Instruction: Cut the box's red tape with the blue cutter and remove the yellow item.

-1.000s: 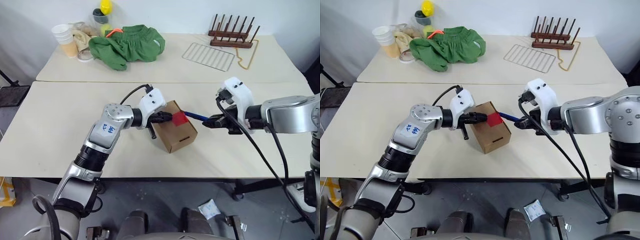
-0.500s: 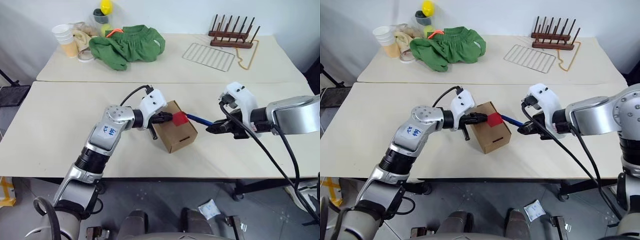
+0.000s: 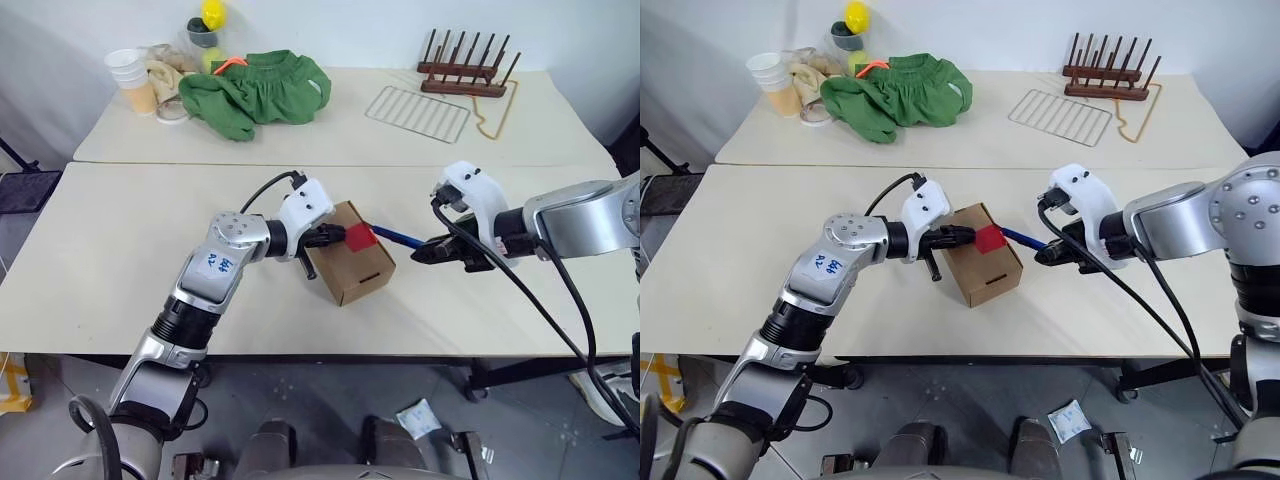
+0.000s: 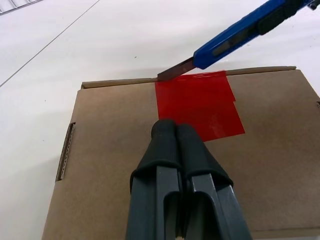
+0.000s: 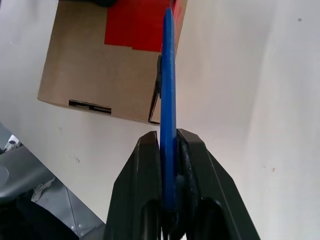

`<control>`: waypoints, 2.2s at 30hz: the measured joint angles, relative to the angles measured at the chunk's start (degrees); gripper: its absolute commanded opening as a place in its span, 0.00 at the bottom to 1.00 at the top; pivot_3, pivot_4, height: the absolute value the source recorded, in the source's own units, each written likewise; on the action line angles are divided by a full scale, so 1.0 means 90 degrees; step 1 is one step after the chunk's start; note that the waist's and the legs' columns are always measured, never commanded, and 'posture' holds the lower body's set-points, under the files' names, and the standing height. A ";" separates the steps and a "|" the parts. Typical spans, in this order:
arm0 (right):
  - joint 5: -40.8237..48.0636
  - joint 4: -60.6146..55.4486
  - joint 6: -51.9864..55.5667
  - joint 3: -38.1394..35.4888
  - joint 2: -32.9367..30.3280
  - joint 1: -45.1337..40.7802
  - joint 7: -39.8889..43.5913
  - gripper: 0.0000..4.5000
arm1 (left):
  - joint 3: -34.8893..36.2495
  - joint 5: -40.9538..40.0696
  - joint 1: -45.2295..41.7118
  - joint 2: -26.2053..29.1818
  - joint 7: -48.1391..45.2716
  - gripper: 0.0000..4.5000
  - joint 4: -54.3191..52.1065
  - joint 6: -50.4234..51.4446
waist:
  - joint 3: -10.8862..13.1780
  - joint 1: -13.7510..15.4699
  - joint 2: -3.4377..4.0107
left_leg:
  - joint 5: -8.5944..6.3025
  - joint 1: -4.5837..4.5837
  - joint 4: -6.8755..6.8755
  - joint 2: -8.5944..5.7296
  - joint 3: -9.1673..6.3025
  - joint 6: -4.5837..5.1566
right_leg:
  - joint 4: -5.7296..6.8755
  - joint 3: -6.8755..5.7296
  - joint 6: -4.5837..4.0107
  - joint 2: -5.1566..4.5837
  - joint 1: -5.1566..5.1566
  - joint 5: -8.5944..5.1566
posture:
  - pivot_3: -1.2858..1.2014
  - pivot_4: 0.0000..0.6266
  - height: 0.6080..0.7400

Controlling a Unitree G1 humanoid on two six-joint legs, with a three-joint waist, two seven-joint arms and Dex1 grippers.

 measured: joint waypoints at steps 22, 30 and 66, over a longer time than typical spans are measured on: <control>-0.0263 0.0676 -0.0038 0.1391 -0.0498 -0.0771 0.1250 0.03 | 0.0029 -0.0001 0.0106 -0.0147 0.0199 0.00 -0.0096 0.0015 | 0.0000 0.0056 0.0000 | -0.0001 -0.0006 0.0003 -0.0001 0.0001 0.0002 | -0.0014 0.0000 0.0000 0.0000 0.0000 0.0000 | 0.52 0.24 1.00; 0.0046 0.0900 -0.0032 0.1819 -0.0672 -0.1119 0.1319 0.03 | 0.0041 -0.0001 0.0153 -0.0219 0.0293 0.00 -0.0157 0.0058 | 0.0000 0.0093 0.0000 | -0.0002 -0.0007 0.0003 0.0000 0.0005 0.0002 | -0.0021 0.0000 0.0000 0.0000 0.0000 0.0000 | 0.52 0.24 1.00; 0.2114 0.1676 0.0038 0.2963 -0.0605 -0.1513 0.0285 0.03 | 0.0078 -0.0004 0.0198 -0.0272 0.0361 0.00 -0.0181 0.0061 | 0.0000 0.0110 0.0000 | -0.0003 -0.0008 0.0005 0.0000 0.0007 0.0004 | -0.0022 0.0000 -0.0001 0.0000 0.0000 0.0001 | 0.52 0.24 1.00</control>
